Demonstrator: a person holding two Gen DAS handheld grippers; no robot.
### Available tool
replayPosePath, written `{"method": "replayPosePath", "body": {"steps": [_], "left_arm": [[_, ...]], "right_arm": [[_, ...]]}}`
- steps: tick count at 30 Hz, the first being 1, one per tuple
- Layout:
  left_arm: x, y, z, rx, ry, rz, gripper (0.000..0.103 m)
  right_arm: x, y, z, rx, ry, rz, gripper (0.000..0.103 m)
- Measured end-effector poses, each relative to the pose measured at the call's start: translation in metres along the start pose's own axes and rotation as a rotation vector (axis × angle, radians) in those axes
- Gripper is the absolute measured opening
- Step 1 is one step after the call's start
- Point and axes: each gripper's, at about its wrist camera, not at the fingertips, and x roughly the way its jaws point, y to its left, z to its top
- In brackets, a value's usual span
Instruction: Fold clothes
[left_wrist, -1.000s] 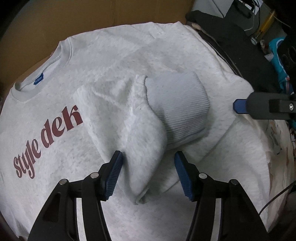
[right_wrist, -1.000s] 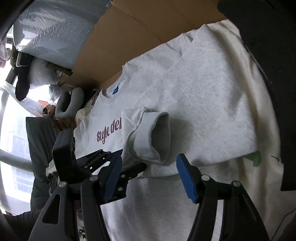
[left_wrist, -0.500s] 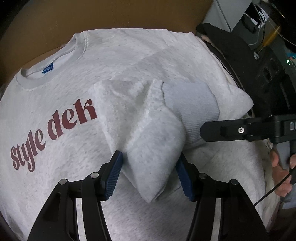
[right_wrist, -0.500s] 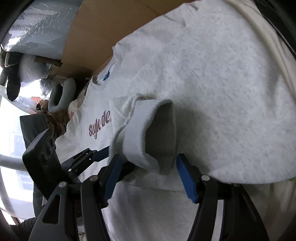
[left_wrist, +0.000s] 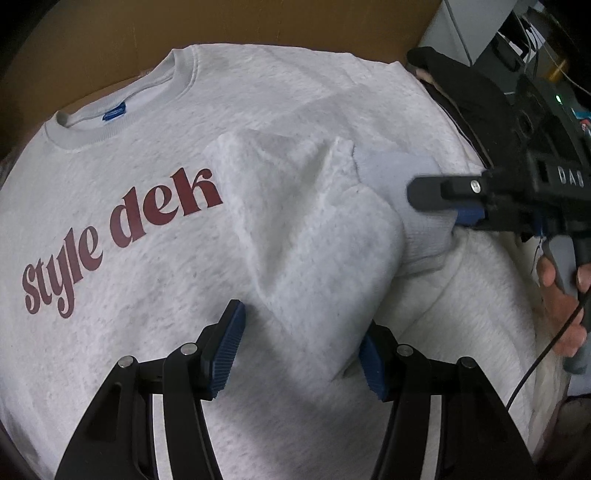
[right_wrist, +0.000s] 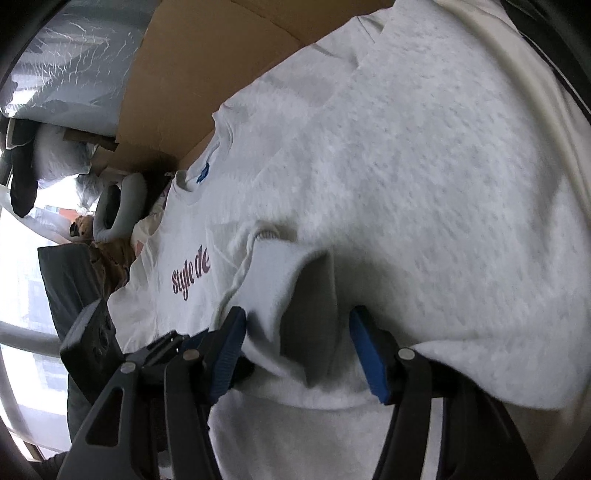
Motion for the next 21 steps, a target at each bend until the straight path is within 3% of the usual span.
{"method": "replayPosePath", "body": {"steps": [4,6,7,15,21], "left_arm": [[-0.002,0.001,-0.005,-0.012,0.003,-0.001,0.059],[-0.004,0.000,-0.009,-0.026,0.004,-0.006,0.059],[-0.005,0.000,-0.010,-0.037,0.004,-0.010,0.059],[-0.036,-0.003,-0.022,-0.132,-0.058,-0.056,0.059],[-0.070,0.015,-0.043,-0.310,-0.133,-0.102,0.059]], "right_arm": [[0.004,0.001,0.004,0.000,-0.005,0.005,0.053],[0.002,0.000,0.004,-0.006,-0.004,0.010,0.020],[0.000,0.001,0.005,-0.005,-0.003,0.014,0.014],[-0.027,0.029,0.017,-0.027,-0.030,0.055,0.009],[-0.037,0.075,0.026,-0.086,-0.022,0.063,0.009]]}}
